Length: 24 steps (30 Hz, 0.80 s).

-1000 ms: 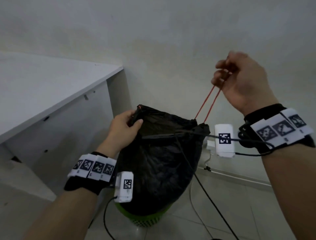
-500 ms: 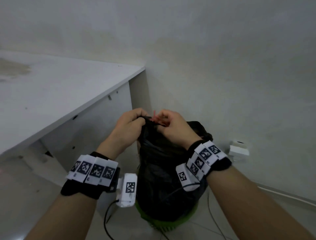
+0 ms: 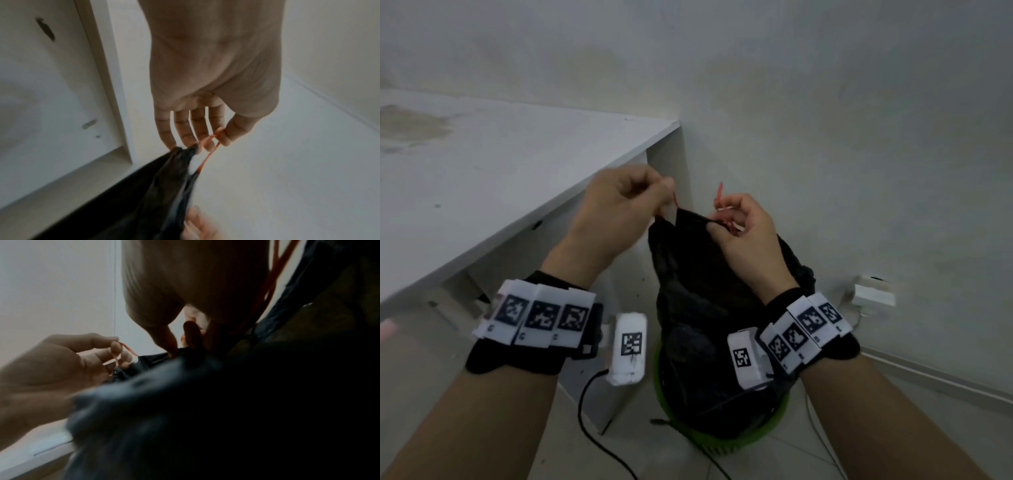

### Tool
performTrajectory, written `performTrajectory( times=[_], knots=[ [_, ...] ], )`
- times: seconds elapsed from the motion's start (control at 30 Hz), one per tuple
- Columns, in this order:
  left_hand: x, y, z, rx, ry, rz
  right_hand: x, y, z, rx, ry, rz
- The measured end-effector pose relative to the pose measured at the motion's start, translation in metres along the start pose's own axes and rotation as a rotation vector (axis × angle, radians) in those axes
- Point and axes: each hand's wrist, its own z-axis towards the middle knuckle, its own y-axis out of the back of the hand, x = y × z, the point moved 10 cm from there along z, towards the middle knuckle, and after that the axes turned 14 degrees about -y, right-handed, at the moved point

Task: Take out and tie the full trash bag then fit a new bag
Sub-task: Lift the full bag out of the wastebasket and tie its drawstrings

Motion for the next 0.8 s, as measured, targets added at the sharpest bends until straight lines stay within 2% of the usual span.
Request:
performTrajectory(
  times=[0.1, 0.13, 0.2, 0.3, 0.4, 0.5, 0.6, 0.73, 0.8],
  knots=[
    [-0.037, 0.029, 0.019, -0.167, -0.040, -0.246, 0.019, 0.028, -0.011, -0.189, 0.059, 0.148],
    [-0.048, 0.034, 0.025, -0.181, -0.056, -0.321, 0.033, 0.031, -0.020, -0.209, 0.113, 0.194],
    [-0.069, 0.032, 0.036, -0.141, -0.112, -0.383, 0.065, 0.019, -0.039, -0.160, 0.216, 0.193],
    [-0.095, 0.018, 0.042, -0.080, -0.191, -0.338, 0.075, -0.027, -0.051, -0.044, 0.233, -0.095],
    [-0.107, 0.030, 0.041, -0.150, -0.242, -0.404, 0.028, -0.039, -0.046, -0.020, 0.158, -0.297],
    [-0.089, 0.045, 0.034, -0.257, -0.174, -0.481, -0.018, -0.027, -0.049, 0.038, 0.049, -0.357],
    [-0.046, 0.031, 0.017, -0.293, -0.011, -0.501, -0.016, 0.002, -0.050, 0.133, -0.026, -0.052],
    [0.009, 0.018, -0.016, -0.240, 0.052, -0.356, -0.011, 0.099, -0.030, -0.046, -0.050, 0.360],
    [0.047, 0.008, -0.055, -0.193, 0.091, -0.289, -0.046, 0.123, -0.034, -0.093, -0.128, 0.282]
  ],
)
